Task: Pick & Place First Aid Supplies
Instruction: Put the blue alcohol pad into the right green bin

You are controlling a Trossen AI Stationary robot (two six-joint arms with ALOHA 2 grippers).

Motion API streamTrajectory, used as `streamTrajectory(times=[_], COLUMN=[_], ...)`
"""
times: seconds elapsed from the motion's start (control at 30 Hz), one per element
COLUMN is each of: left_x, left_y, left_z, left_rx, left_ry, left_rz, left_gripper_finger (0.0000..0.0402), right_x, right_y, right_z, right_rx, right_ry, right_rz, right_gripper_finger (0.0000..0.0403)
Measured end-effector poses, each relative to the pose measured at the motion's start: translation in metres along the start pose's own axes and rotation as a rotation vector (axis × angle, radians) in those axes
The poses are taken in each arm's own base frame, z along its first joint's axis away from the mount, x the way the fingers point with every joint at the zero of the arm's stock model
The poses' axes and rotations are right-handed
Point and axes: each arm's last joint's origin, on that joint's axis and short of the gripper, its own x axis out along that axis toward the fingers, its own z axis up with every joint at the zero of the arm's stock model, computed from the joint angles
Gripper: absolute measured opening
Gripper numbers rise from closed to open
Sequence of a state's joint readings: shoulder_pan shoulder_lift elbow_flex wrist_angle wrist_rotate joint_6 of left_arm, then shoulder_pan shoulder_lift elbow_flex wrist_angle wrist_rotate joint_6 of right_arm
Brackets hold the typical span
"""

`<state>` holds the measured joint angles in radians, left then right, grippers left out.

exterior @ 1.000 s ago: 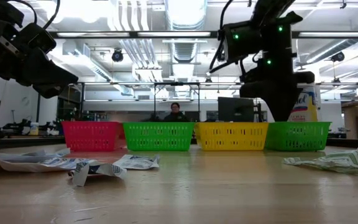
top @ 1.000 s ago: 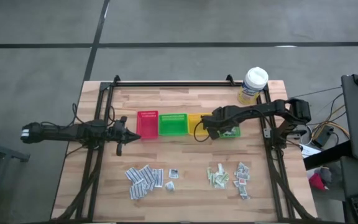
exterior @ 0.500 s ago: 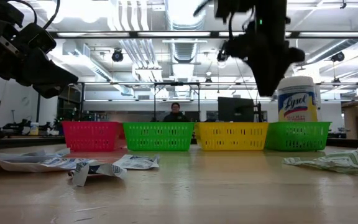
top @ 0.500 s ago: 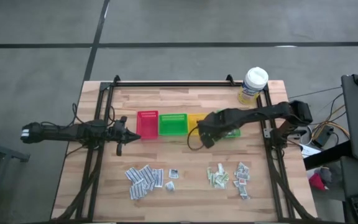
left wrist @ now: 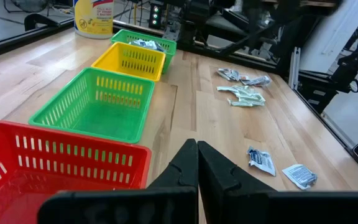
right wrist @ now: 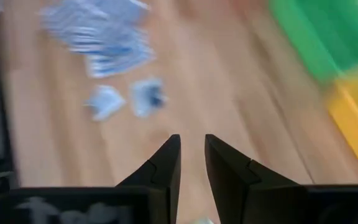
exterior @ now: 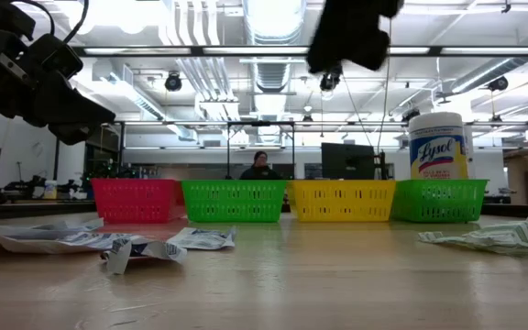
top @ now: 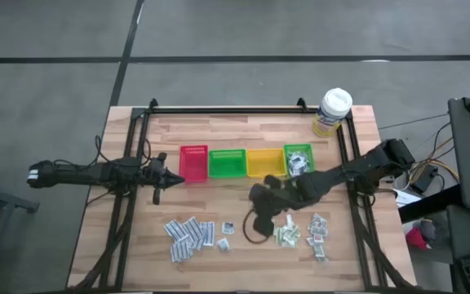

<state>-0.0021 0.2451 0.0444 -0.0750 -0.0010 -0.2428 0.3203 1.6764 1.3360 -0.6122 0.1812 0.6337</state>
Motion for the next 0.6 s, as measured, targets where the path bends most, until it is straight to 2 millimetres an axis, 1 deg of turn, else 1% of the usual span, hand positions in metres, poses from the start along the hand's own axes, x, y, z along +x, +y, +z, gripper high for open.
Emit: streamTrajectory(times=[0.17, 0.27, 0.33, 0.6], left_x=[0.000, 0.000, 0.000, 0.001], left_y=[0.000, 0.000, 0.000, 0.000], left_z=[0.000, 0.000, 0.000, -0.001], left_rx=[0.000, 0.000, 0.000, 0.002], left_ry=[0.000, 0.000, 0.000, 0.009], left_rz=[0.000, 0.000, 0.000, 0.002], left_gripper_finger=[0.0000, 0.0000, 0.0000, 0.0000], right_x=[0.003, 0.010, 0.017, 0.055], right_y=[0.022, 0.029, 0.031, 0.038], right_z=[-0.003, -0.007, -0.009, -0.012], right_rx=[-0.225, -0.307, -0.330, -0.360], right_ry=[-0.115, -0.115, -0.110, -0.042], right_rz=[0.108, 0.113, 0.112, 0.071], right_gripper_finger=[0.0072, 0.0077, 0.0081, 0.0105])
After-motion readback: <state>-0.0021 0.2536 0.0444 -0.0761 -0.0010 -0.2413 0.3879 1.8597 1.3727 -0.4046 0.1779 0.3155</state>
